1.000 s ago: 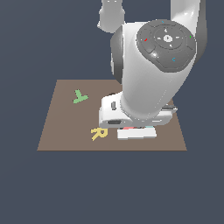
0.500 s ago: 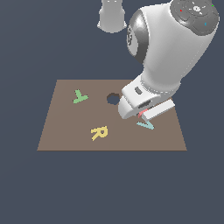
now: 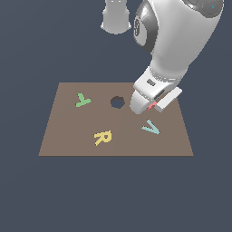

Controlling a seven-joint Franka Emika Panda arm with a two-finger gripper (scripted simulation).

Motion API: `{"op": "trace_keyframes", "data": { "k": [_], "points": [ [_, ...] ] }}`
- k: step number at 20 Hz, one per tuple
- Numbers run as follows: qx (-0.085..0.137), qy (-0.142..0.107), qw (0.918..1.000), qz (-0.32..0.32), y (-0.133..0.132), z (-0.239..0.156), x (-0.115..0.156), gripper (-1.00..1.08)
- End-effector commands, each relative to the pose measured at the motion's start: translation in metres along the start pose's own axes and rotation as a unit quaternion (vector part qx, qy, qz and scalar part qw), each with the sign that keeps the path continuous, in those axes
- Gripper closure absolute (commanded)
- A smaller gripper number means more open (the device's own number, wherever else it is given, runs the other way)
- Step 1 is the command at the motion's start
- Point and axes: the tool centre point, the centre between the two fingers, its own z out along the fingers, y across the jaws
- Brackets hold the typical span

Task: Insert a designated object into the corresponding slot on a board.

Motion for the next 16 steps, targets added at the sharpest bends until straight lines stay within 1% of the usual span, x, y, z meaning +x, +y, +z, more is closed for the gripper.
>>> {"op": "trace_keyframes", "data": {
  "k": [1, 6, 15, 16],
  "points": [
    [0.000, 0.000, 0.9998, -0.018, -0.005, 0.000, -0.005, 1.08],
    [0.000, 0.000, 0.9995, -0.033, -0.009, 0.000, -0.009, 1.08],
    [0.000, 0.000, 0.9995, -0.033, -0.009, 0.010, -0.009, 1.08],
    [0.000, 0.000, 0.9995, -0.033, -0.009, 0.010, -0.009, -0.92]
  ]
}}
